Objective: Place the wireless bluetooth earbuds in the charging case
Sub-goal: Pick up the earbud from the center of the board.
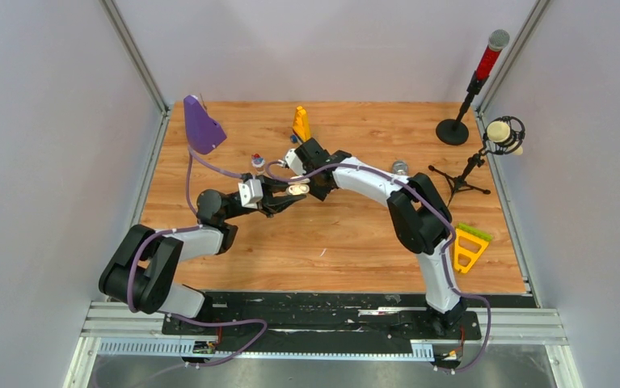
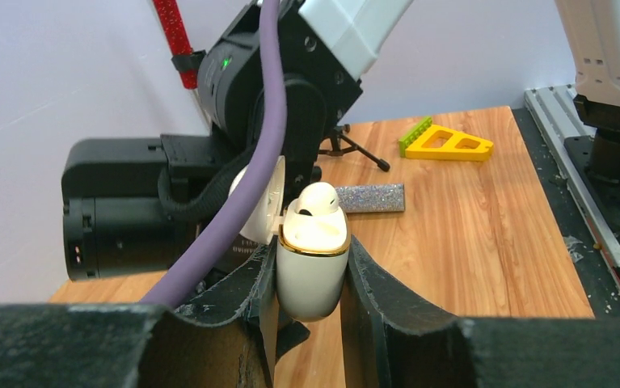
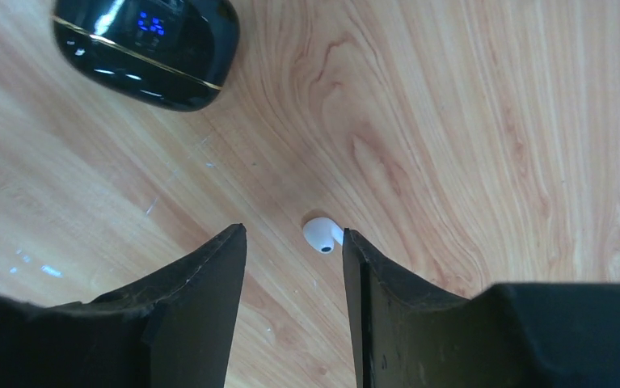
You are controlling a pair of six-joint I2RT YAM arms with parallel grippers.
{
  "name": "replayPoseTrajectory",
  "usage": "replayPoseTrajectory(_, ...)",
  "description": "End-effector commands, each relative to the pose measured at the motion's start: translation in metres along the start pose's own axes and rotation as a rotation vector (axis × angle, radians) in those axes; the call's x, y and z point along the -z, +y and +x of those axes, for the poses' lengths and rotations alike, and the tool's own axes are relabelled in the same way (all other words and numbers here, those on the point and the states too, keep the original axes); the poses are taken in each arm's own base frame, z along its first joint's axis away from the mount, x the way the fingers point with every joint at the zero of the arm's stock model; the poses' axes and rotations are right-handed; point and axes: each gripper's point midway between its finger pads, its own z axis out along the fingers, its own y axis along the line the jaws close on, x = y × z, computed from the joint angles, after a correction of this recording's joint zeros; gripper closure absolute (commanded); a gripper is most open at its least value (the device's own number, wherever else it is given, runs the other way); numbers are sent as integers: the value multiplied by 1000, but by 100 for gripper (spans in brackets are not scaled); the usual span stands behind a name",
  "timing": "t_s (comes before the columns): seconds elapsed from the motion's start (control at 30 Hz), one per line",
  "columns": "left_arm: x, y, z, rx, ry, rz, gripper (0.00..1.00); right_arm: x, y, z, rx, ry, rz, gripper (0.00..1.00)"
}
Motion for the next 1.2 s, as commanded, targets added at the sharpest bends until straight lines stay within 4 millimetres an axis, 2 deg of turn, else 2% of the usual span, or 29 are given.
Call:
replayPoseTrajectory(0.0, -1, -1, -22, -96, -54, 11, 100, -9, -16, 0, -56, 26, 113, 52)
replayPoseTrajectory(0.17, -1, -1, -21, -94, -53, 11, 100, -16, -15, 15, -55, 77, 137, 53)
replayPoseTrajectory(0.57, -1, -1, -22, -95, -55, 11, 100, -29, 0, 32, -51, 125, 79, 60)
replayPoseTrajectory(0.87, -2, 0, -21, -89, -52, 10, 100, -28, 1, 35, -71, 133, 59, 73)
replayPoseTrajectory(1.0, -2, 0, -22, -92, -55, 10, 100, -26, -1, 35, -73, 135, 62, 67)
replayPoseTrajectory(1.17, -2, 0, -22, -91, -54, 9, 100, -27, -1, 38, -80, 138, 52, 69)
